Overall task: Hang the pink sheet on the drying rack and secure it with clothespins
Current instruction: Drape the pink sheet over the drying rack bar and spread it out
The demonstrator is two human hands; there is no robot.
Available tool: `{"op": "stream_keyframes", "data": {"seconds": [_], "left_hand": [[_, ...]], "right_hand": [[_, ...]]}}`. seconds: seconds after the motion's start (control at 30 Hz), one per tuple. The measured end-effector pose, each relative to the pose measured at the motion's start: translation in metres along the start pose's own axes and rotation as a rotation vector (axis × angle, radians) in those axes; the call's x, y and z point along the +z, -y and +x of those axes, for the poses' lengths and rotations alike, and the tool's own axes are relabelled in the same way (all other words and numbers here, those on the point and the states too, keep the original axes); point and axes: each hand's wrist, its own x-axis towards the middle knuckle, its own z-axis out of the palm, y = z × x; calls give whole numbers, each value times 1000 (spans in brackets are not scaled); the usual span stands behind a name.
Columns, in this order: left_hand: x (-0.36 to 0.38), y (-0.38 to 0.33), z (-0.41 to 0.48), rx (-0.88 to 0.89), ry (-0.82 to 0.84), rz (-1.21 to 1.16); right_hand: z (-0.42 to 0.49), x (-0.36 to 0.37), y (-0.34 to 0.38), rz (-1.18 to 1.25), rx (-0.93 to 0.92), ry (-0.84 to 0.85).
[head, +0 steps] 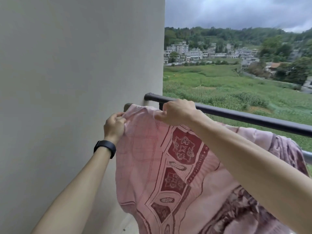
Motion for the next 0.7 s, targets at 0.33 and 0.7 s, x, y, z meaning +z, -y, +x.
{"op": "stream_keyframes", "data": {"seconds": [0.33,0.7], "left_hand": [[-11,23,-45,-251,294,446],[83,-72,-189,517,20,320]], "right_hand": [[-92,28,-19,33,-67,-496],[-286,74,-88,866,385,-1044]]}}
